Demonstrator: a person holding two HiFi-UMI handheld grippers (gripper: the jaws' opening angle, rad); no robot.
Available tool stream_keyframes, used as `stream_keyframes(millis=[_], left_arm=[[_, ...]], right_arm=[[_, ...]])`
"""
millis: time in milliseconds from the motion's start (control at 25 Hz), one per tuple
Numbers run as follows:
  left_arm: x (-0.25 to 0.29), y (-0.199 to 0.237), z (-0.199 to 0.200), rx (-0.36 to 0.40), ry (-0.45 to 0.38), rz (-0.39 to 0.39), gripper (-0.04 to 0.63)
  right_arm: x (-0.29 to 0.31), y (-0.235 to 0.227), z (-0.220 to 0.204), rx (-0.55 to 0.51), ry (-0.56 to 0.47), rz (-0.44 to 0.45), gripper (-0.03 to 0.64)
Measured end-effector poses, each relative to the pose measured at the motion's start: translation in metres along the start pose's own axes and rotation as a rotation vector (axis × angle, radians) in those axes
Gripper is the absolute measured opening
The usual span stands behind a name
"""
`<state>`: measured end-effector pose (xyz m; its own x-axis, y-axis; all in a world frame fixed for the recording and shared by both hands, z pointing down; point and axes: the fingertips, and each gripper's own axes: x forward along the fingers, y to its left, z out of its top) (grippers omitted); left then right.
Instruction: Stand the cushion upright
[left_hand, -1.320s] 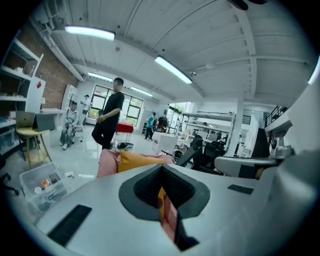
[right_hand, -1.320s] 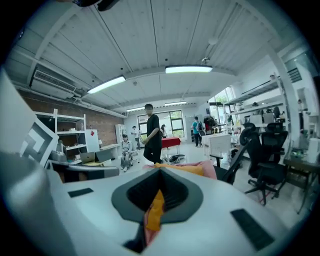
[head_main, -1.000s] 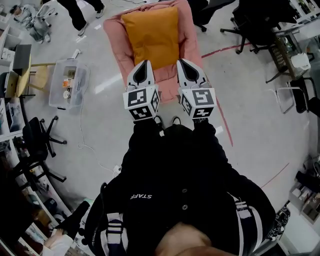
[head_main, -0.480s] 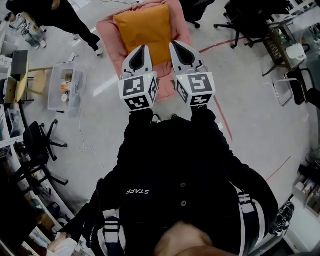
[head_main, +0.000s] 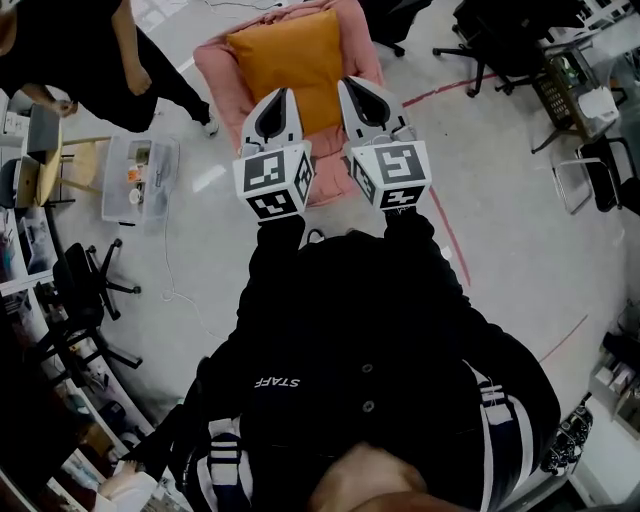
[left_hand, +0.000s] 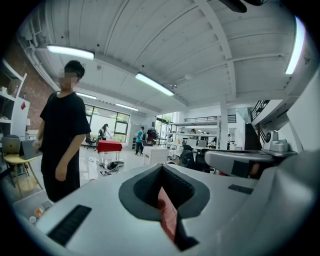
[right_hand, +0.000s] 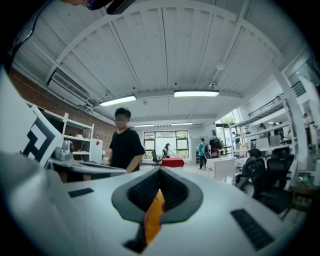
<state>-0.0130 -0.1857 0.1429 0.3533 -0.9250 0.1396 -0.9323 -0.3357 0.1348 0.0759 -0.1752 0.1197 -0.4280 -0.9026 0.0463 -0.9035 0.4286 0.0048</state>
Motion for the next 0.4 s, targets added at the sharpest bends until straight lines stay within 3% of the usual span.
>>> stream_keyframes(millis=[400], left_arm=[[0.014, -0.024, -0.004, 0.056, 0.011, 0.026, 0.000]], right_arm=[[-0.010, -0.020, 0.002, -0.018, -0.024, 0.024, 0.014]])
